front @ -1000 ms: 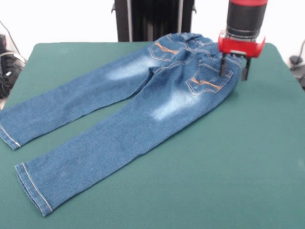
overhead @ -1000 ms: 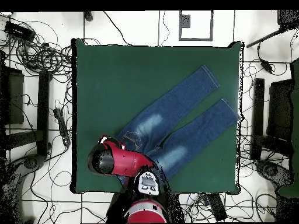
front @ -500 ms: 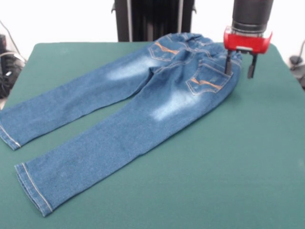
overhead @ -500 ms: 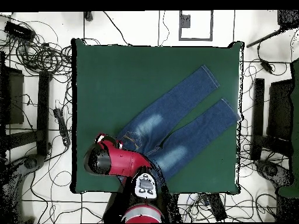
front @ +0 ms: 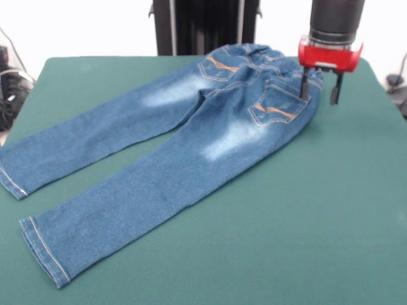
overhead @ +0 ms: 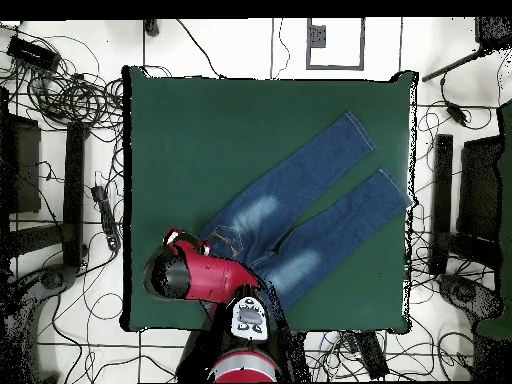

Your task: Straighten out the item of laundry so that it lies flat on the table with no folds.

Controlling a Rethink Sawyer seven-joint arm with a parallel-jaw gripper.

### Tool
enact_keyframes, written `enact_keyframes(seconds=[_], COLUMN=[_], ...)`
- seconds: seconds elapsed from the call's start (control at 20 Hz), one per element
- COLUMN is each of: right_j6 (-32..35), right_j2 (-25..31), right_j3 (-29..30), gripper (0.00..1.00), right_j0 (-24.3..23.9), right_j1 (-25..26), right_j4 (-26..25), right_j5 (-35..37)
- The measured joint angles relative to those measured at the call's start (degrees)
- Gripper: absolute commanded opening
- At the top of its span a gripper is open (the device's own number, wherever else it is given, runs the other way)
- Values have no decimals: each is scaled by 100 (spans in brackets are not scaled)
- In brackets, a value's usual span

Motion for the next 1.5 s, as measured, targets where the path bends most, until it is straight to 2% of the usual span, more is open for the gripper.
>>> enact_keyframes(seconds=[0.8,1.5], right_j6=[0,0], right_j2=[0,0], right_j3=[-2,-2], gripper=[100,100], right_j0=[2,2], right_j1=[303,309], right_j4=[17,18], right_j5=[-275,-275])
